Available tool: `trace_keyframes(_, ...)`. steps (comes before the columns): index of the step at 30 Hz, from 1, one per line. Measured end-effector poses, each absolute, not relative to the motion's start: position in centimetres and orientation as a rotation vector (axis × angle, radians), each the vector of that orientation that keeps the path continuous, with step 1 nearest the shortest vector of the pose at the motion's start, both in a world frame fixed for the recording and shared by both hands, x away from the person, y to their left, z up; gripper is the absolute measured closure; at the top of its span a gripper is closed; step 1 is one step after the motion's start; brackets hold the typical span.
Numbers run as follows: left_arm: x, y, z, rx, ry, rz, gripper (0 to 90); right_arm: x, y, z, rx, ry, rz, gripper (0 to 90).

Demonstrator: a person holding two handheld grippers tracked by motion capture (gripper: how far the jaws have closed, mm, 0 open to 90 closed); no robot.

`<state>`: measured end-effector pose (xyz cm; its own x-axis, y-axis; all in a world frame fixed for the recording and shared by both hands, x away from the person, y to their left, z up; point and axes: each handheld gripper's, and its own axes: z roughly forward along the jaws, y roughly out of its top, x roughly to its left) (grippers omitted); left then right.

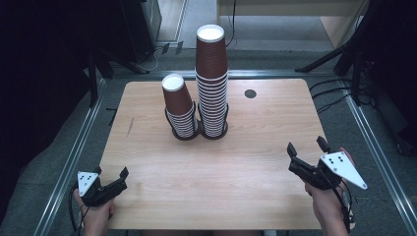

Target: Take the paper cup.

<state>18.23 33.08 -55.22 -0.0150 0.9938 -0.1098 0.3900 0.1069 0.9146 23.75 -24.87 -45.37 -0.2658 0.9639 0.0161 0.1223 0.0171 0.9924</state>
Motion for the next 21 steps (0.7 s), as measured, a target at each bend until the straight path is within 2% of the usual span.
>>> trace_keyframes(21, 18.4, 33.3, -55.3, 1.411, 1.537, 0.876, 3.6, 26.4, -19.1, -40.9, 1.071, 1.538, 1.414, 8.5)
